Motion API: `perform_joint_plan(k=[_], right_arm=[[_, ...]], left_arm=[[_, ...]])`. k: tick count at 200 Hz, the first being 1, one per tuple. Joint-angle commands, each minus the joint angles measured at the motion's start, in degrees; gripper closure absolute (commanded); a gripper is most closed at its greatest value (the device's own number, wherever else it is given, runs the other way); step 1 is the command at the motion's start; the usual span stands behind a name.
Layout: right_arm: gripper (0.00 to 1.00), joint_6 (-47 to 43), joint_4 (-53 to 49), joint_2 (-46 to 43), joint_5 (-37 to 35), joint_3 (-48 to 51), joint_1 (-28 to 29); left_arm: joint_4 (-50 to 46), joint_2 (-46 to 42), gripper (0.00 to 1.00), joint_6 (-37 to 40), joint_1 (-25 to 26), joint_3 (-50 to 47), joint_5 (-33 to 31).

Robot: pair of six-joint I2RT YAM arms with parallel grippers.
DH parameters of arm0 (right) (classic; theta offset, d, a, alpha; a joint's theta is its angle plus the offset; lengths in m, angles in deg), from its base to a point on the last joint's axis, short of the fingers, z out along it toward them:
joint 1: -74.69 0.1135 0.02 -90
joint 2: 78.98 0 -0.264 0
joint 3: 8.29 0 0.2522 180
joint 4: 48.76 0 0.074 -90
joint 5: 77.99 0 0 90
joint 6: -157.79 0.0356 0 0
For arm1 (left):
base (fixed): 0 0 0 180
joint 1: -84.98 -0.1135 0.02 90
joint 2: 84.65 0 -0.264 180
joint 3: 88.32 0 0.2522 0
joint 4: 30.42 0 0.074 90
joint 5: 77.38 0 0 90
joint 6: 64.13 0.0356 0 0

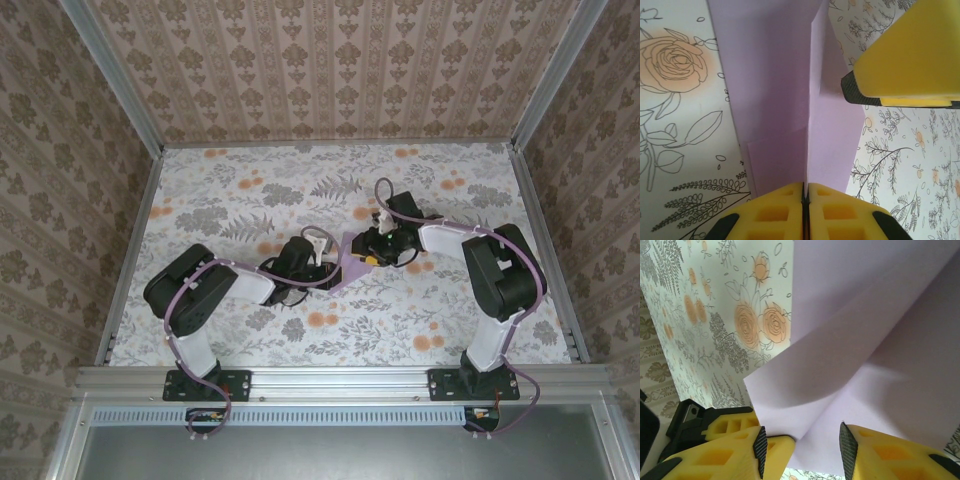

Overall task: Fold a paper plane with a square sheet of paper (pick it up from the middle)
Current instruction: Fourth fold the wing at the center of the table.

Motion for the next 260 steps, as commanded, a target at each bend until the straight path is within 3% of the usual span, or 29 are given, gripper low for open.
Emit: perform_joint_plan(k=[1, 157, 211, 260], right_arm=[[0.54, -2.0, -3.2, 1.7, -1.6, -2.0, 0.7], [0.52, -2.2, -7.5, 6.1, -6.4, -4.1, 1.5], [0.50, -3.4, -11.8, 7.3, -11.3, -4.7, 2.0], [0.47, -4.6, -14.5, 8.3, -15.0, -5.1, 2.8]], left_arm=[[2.1, 0.8, 0.90, -1.4, -0.4, -0.8, 0.6], [1.2, 2.1, 0.90, -1.5, -0.4, 0.3, 2.8], [0.2, -1.7, 0.75, -2.2, -0.5, -0.7, 1.7], [-8.2, -7.3, 0.65, -3.6, -1.2, -0.5, 0.1]])
